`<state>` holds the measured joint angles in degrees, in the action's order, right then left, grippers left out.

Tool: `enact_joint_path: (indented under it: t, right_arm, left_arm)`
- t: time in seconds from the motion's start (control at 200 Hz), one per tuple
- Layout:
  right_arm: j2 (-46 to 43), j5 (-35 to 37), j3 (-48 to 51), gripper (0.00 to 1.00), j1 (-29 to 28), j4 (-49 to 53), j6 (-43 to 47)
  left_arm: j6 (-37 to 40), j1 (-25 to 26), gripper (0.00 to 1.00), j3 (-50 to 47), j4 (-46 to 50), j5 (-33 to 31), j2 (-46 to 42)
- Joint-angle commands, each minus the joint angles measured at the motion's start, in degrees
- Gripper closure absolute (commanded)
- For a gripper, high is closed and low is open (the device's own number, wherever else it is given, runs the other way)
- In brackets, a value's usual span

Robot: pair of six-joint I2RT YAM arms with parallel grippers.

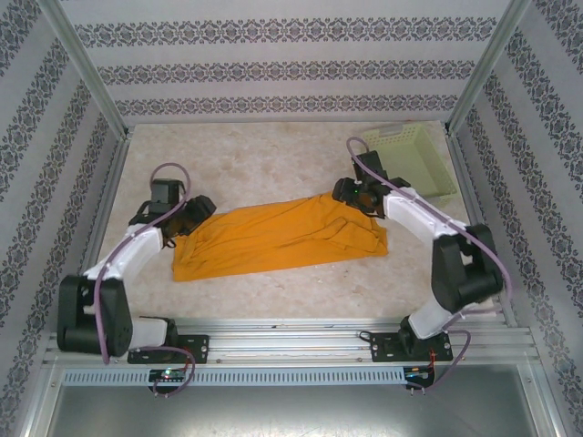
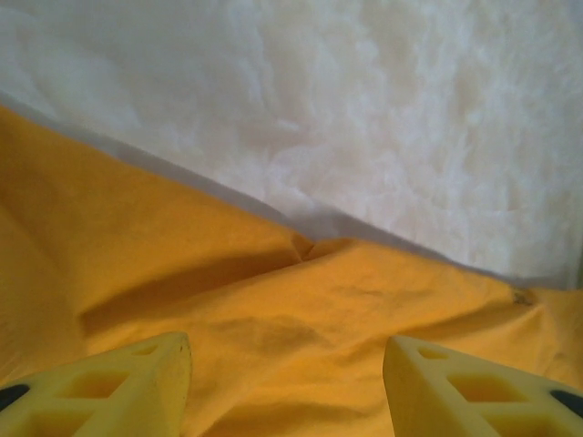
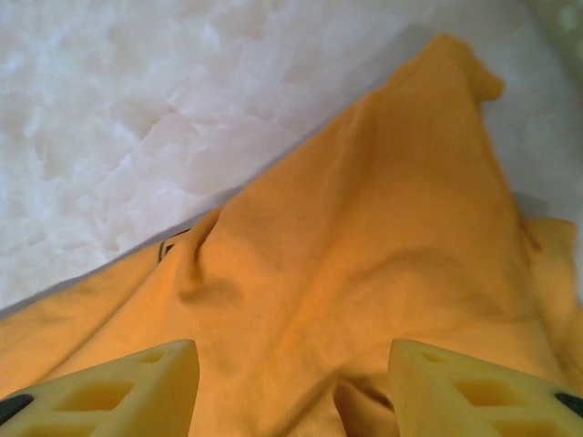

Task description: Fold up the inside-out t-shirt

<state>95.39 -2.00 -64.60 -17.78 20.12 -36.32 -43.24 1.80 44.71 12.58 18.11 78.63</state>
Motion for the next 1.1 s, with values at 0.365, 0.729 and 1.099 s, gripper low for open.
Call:
enact_joint_path:
  t: [0.365,0.729,1.099]
  right_arm:
    - [8.6,-1.3,5.5,0.48,6.3,-4.2,-9.5]
    - [4.6,0.1,4.3,0.49,5.6,-3.0,-5.1]
    - [3.6,2.0,-0.1,0.47,-0.2,0.2,-0.9]
  left_arm:
    - [-2.8,-10.5,0.45,-5.9,-9.8,-0.3,11.3]
    - [3.4,-10.1,0.43,-0.1,2.9,-7.7,-0.9]
    - [6.1,-8.4,0.44,5.1,10.0,-13.6,6.5]
